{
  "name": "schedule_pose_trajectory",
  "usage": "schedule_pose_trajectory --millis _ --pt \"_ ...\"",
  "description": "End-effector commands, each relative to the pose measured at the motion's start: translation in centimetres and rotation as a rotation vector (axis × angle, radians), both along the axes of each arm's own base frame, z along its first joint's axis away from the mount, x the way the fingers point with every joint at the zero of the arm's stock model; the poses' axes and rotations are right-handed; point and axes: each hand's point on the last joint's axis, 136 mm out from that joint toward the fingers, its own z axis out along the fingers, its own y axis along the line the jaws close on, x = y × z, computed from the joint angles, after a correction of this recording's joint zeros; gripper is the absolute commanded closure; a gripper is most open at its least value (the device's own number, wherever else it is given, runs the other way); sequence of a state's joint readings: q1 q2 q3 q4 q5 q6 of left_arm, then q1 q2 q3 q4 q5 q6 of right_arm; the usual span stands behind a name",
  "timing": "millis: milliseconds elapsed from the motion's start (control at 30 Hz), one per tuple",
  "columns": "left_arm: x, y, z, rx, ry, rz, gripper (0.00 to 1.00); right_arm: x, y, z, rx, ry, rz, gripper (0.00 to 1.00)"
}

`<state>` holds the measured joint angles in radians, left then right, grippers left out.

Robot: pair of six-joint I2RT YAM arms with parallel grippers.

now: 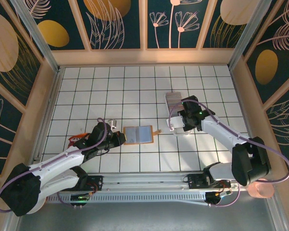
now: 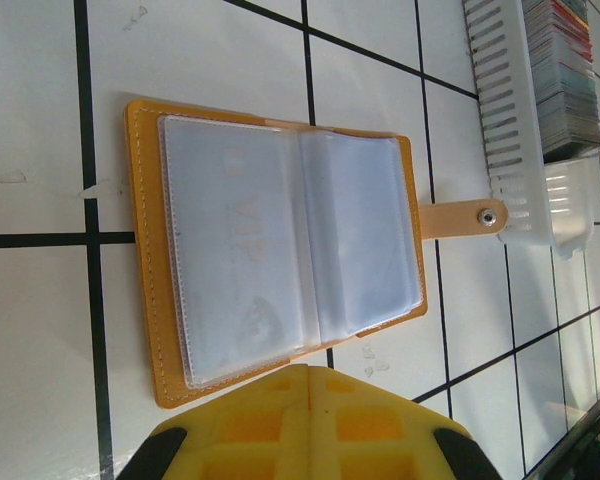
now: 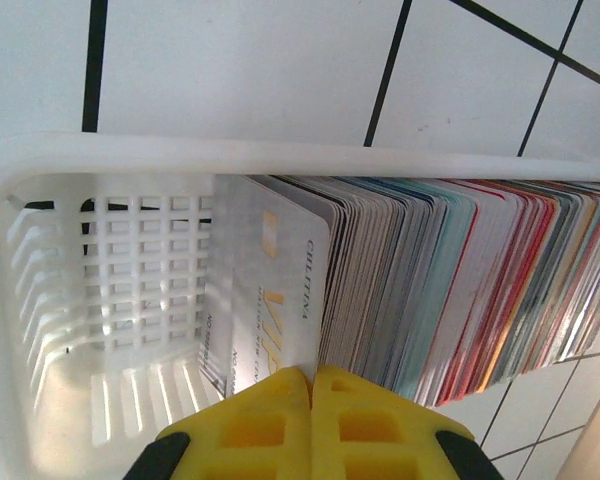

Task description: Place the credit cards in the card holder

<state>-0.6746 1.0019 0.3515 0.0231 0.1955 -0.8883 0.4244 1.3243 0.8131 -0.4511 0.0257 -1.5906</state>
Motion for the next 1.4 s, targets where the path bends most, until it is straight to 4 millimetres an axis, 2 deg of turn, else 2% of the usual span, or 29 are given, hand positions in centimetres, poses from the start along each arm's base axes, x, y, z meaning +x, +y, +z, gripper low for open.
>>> schedule_pose_trajectory --millis 0,200,500,800,1367 --pt "0.2 -0.7 0.8 -0.019 -0.011 -0.023 1.00 1.1 0.1 3.0 0.040 -0.064 -0.022 1.00" --pt "0.1 -0.8 0.8 -0.025 -0.010 -0.023 1.00 0.8 -0.3 3.3 0.038 -0.037 -0.046 1.00" --pt "0.2 -0.8 1.0 -0.026 -0.014 -0.024 1.00 -0.2 0.5 3.8 0.112 0.017 -0.051 1.00" --pt "0.3 -0.9 1.1 -0.022 -0.015 -0.032 1.00 -2.0 0.8 3.9 0.156 0.092 -0.061 1.00" --pt "0.2 -0.9 0.8 -0.019 -0.014 -0.033 1.00 -3.9 -1.1 -0.6 0.051 0.178 -0.092 1.00"
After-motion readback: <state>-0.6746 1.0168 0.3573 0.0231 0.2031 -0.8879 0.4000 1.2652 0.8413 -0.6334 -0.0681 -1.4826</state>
